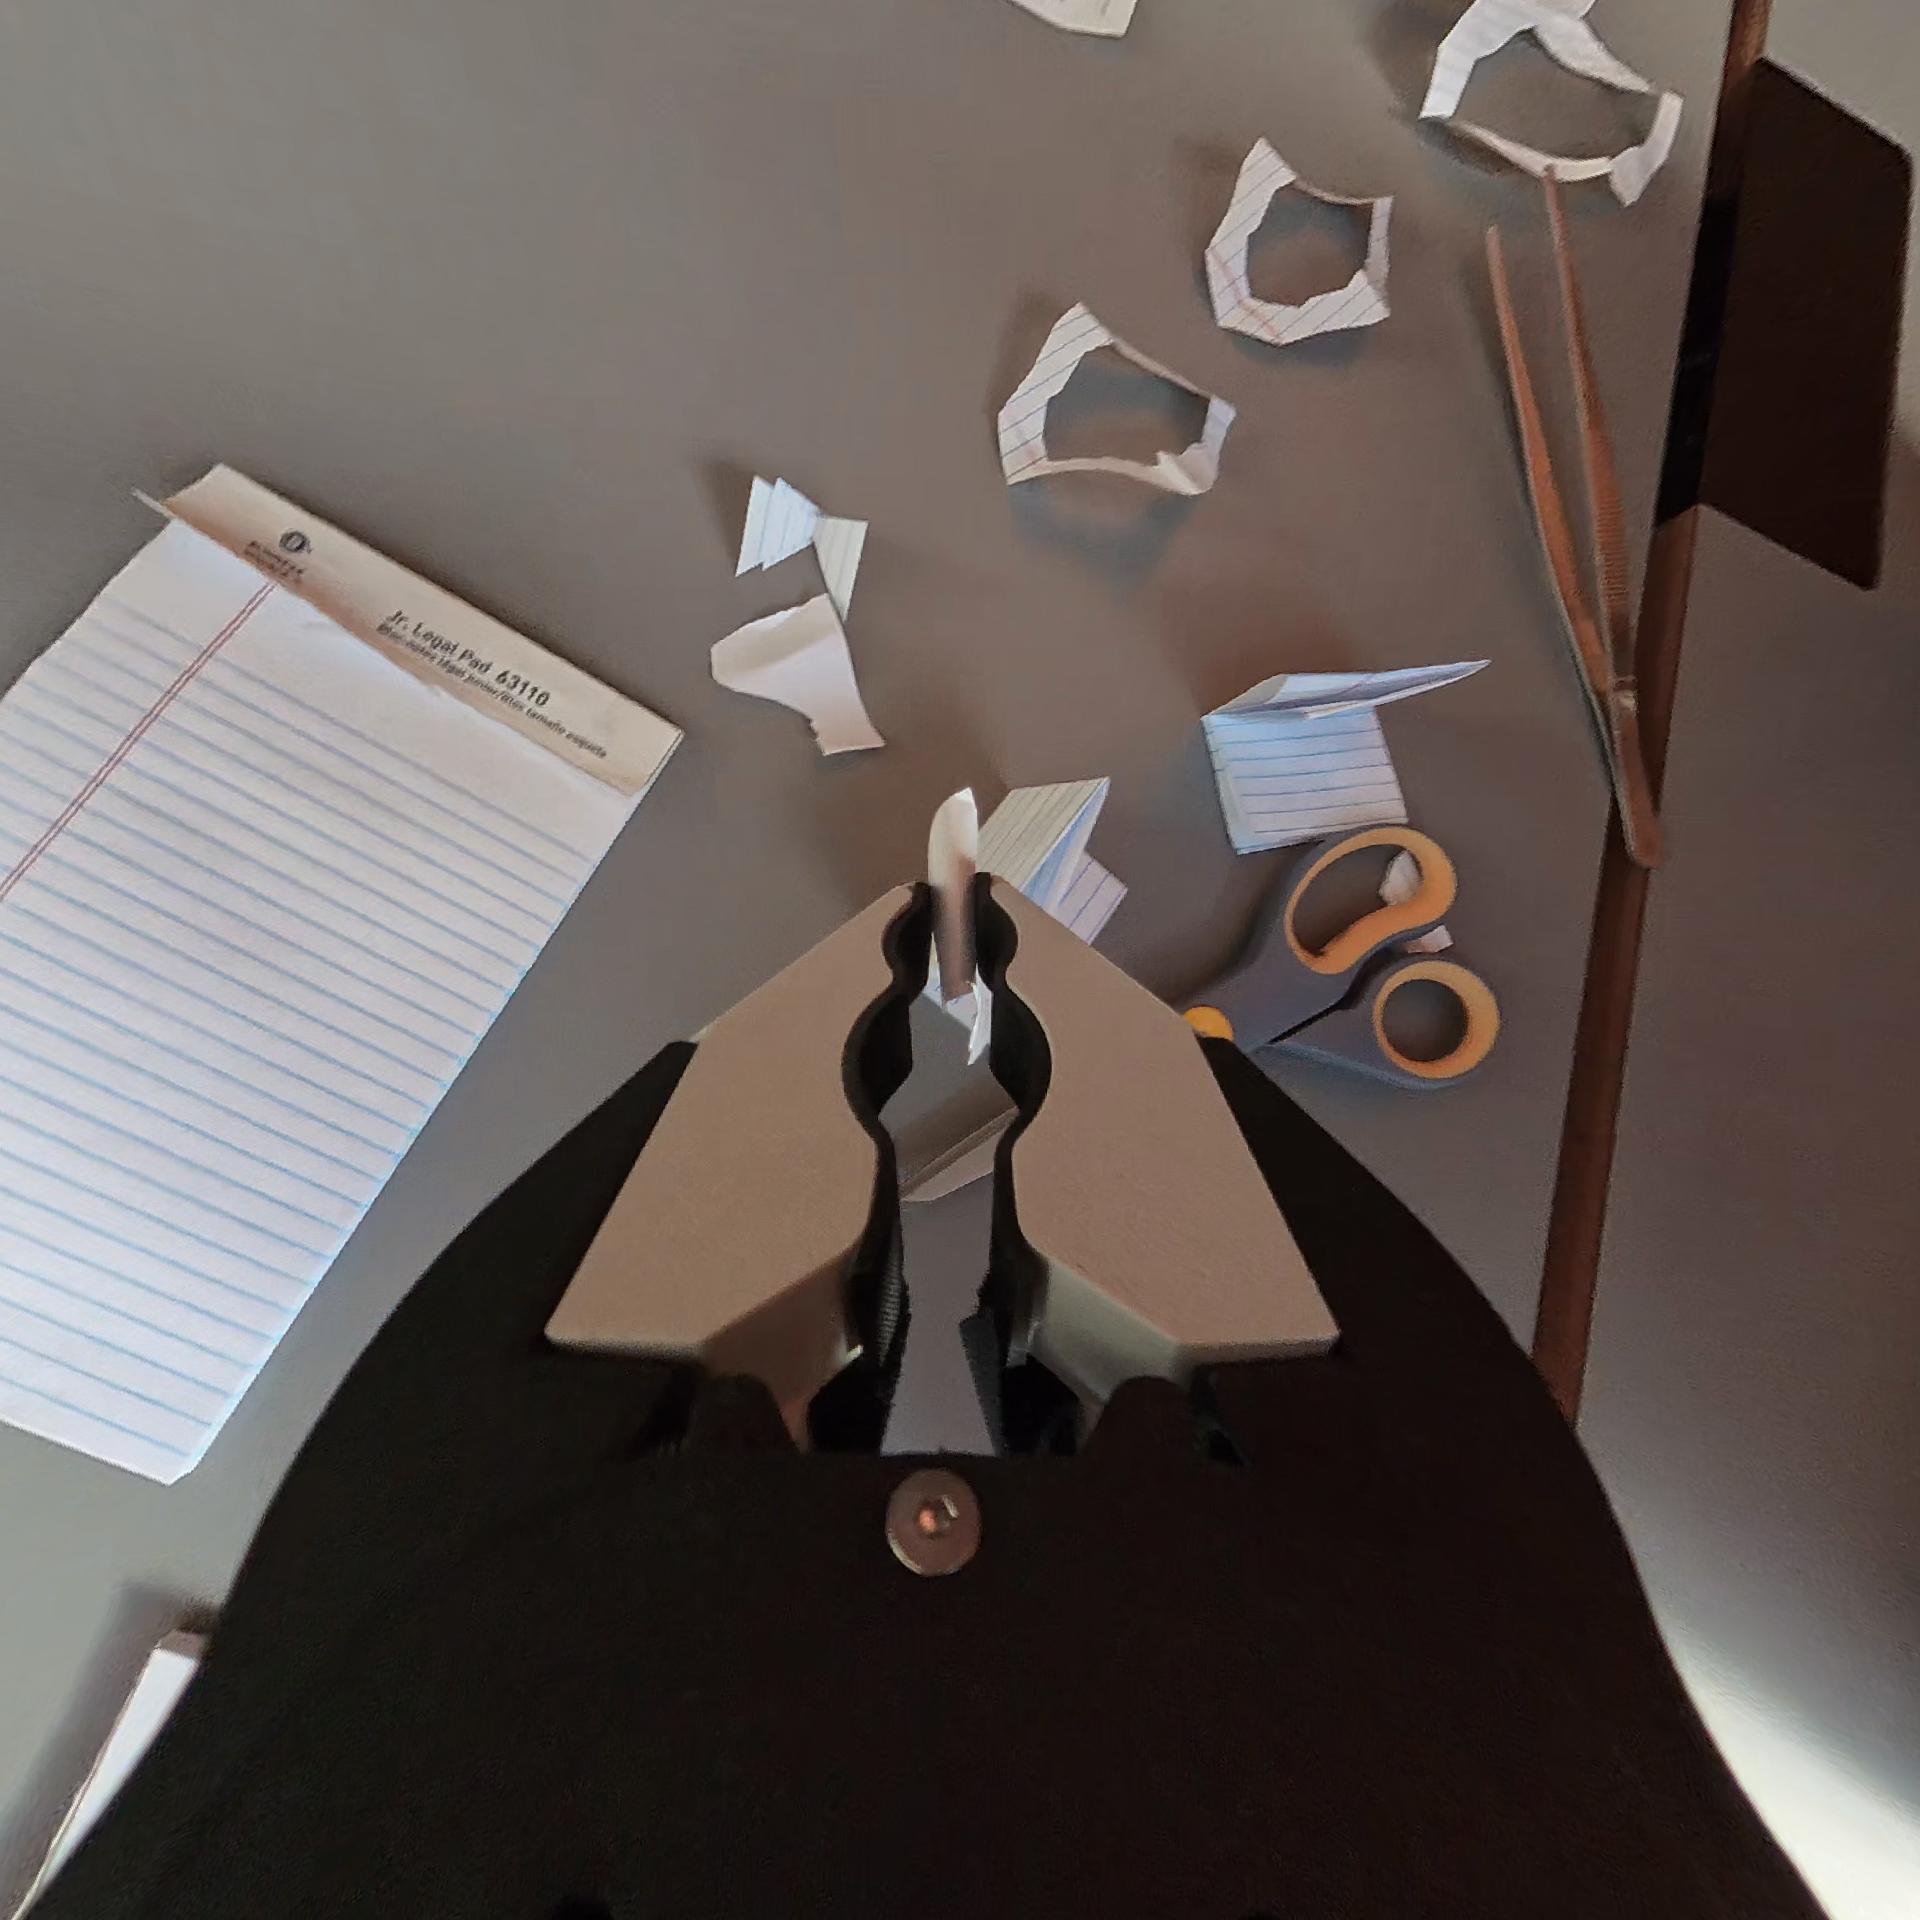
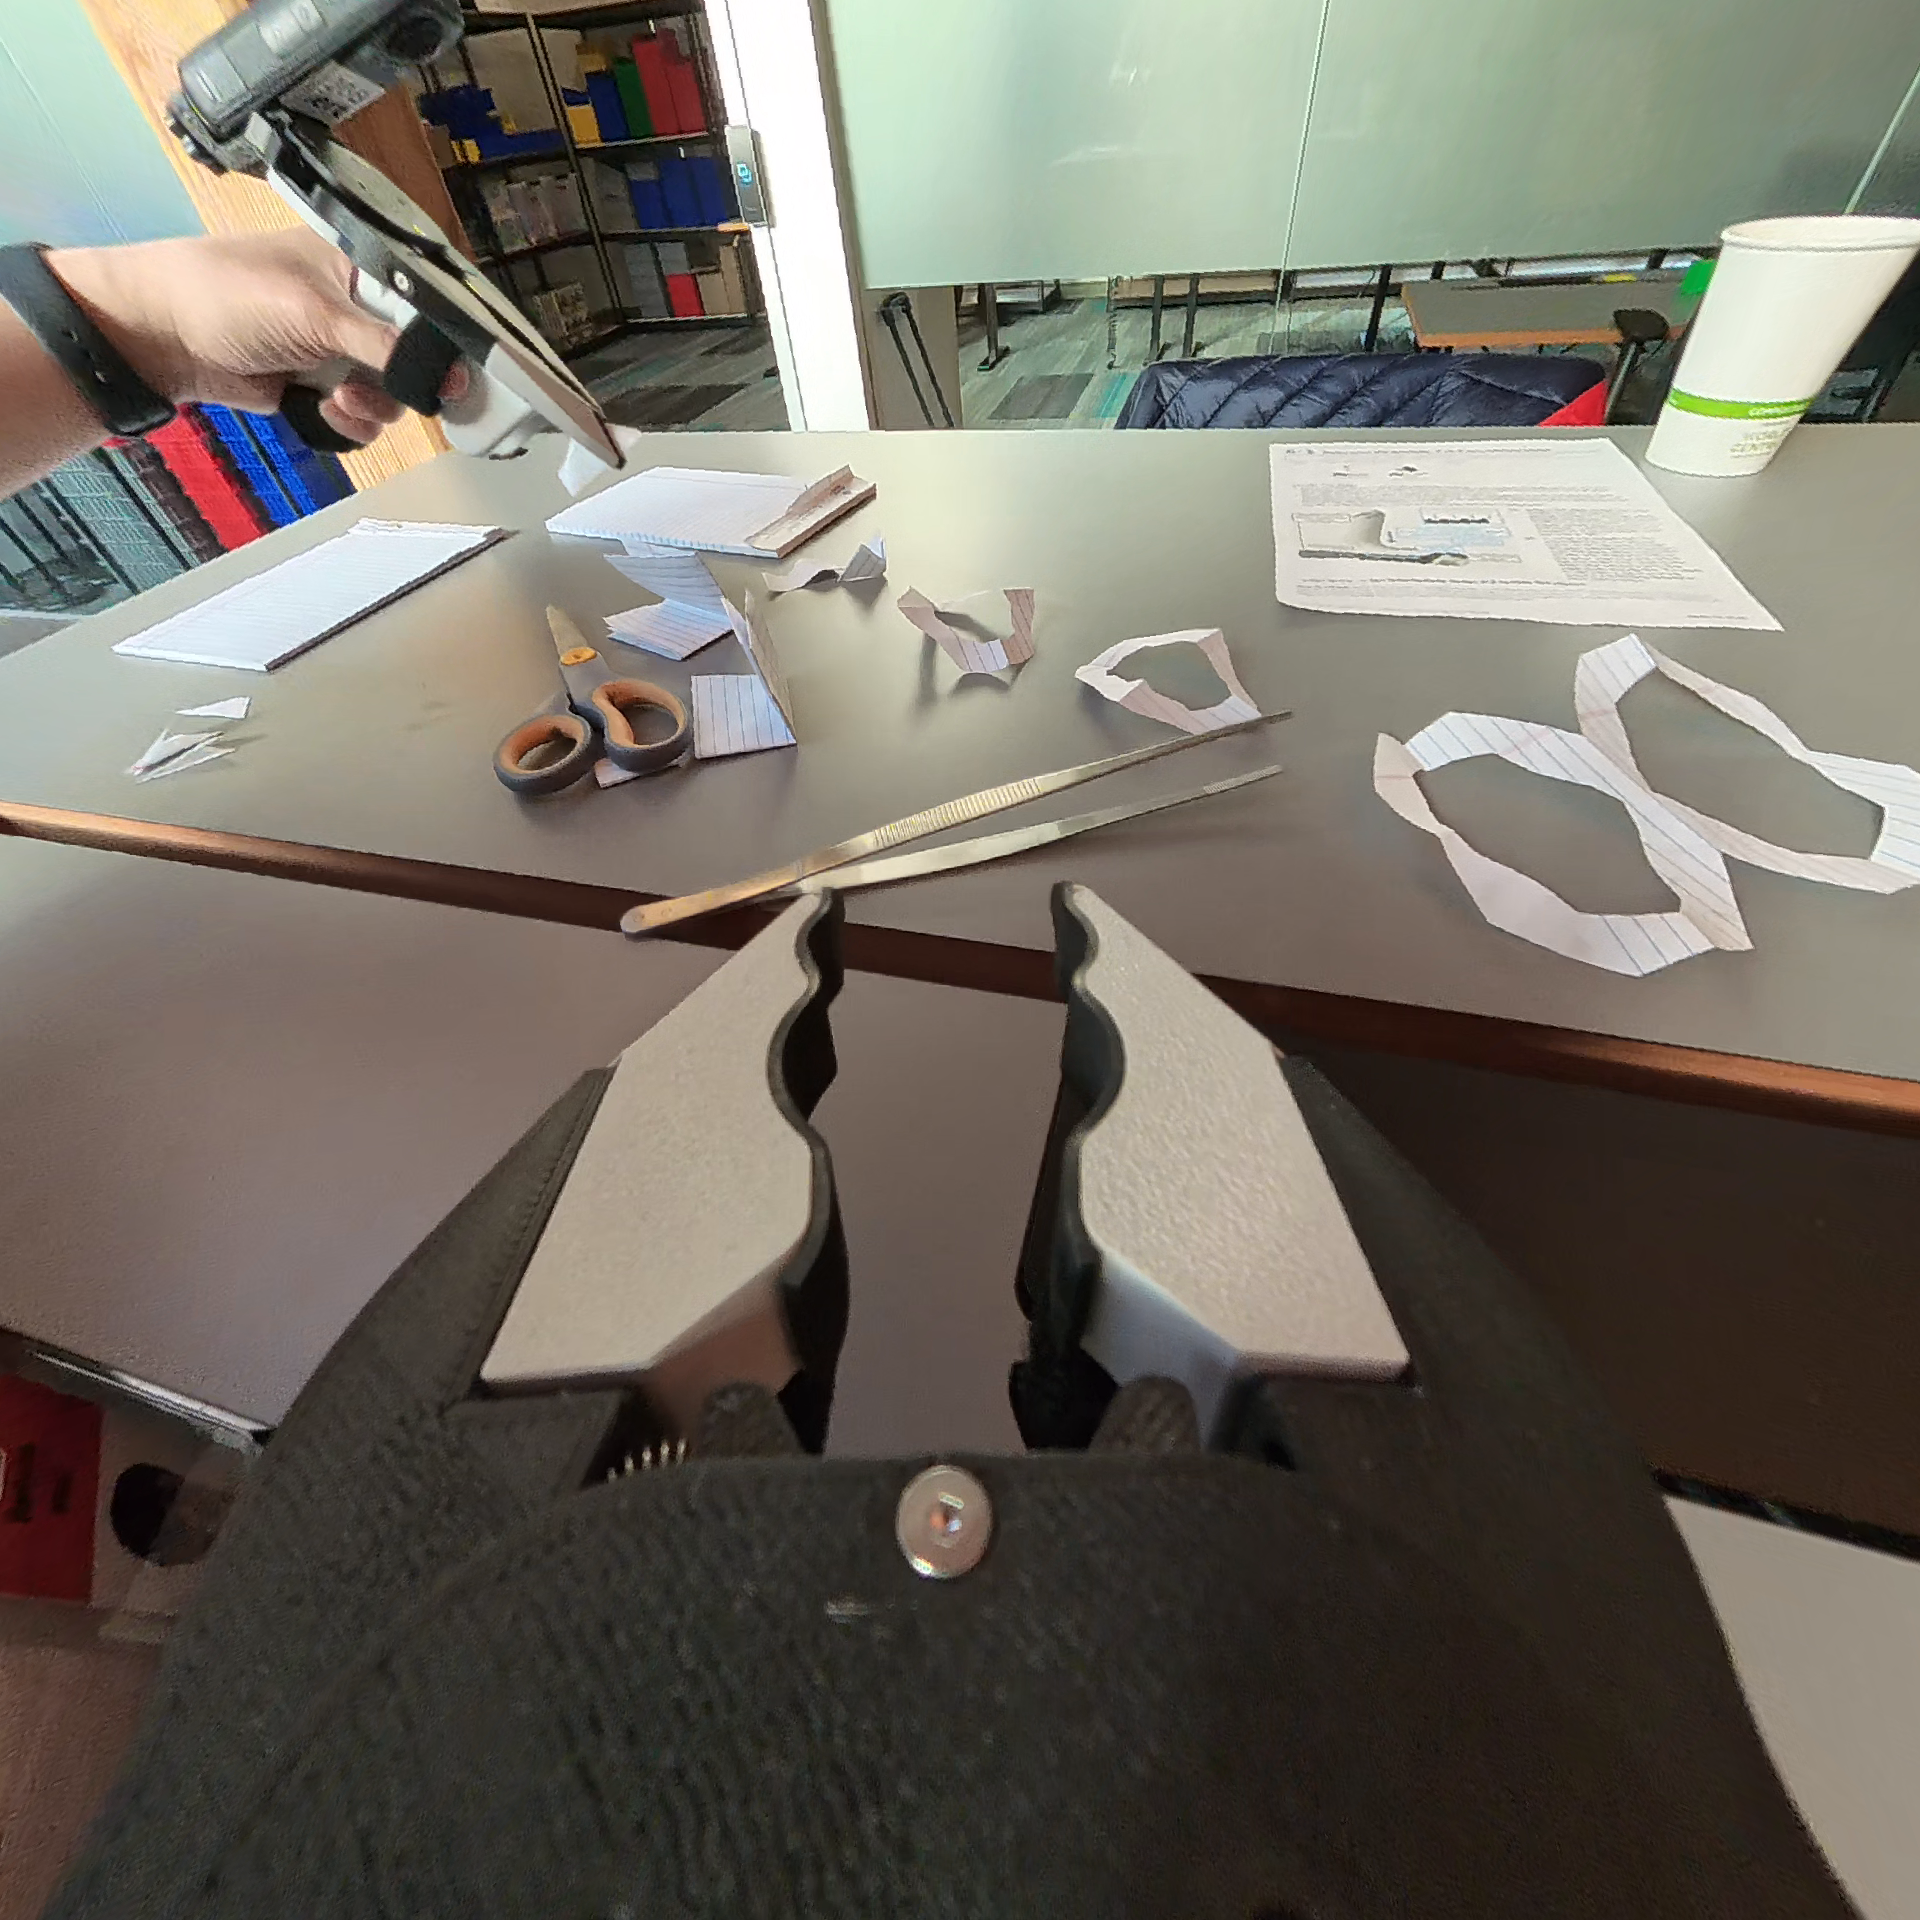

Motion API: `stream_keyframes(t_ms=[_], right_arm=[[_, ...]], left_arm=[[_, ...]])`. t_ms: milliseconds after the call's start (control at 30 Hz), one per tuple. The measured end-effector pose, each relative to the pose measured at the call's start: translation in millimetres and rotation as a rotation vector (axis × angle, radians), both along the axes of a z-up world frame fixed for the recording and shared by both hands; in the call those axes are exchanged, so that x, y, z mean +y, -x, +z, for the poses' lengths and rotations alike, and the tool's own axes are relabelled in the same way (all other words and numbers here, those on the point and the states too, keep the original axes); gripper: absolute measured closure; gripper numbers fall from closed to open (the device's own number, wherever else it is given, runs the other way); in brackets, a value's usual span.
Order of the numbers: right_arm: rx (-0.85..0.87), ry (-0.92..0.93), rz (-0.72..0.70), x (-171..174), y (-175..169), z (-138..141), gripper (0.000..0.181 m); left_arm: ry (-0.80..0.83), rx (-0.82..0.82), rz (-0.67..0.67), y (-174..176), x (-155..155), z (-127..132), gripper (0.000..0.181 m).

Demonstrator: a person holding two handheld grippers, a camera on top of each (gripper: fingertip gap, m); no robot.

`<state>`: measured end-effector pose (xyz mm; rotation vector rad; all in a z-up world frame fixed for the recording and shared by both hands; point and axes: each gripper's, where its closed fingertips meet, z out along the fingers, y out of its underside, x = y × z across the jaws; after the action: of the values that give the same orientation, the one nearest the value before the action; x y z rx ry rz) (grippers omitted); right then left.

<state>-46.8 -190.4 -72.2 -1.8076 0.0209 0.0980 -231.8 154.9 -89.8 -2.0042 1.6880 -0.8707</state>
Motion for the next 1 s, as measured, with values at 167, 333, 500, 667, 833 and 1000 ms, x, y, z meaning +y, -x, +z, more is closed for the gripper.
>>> stream_keyframes(t_ms=[167,333,500,667,833,1000], right_arm=[[-0.025,0.016,0.051,18,10,3,0.142],[-0.032,0.021,0.073,25,15,6,0.142],[-0.04,0.049,0.067,20,15,2,0.142],[0.008,0.048,0.065,20,15,0,0.142],[-0.021,0.041,0.086,28,23,7,0.142],[-0.012,0.034,0.163,49,48,10,0.142]], left_arm=[[0.004,0.035,0.053,7,20,-24,0.172],[0.081,-0.094,0.117,2,29,-8,0.146],[-0.049,-0.169,-0.116,5,-12,4,0.137],[-0.224,-0.029,-0.233,-9,-28,-38,0.122],[-0.247,0.03,-0.224,-15,-20,-54,0.181],[-0.265,0.003,-0.1,-8,-11,-40,0.179]])
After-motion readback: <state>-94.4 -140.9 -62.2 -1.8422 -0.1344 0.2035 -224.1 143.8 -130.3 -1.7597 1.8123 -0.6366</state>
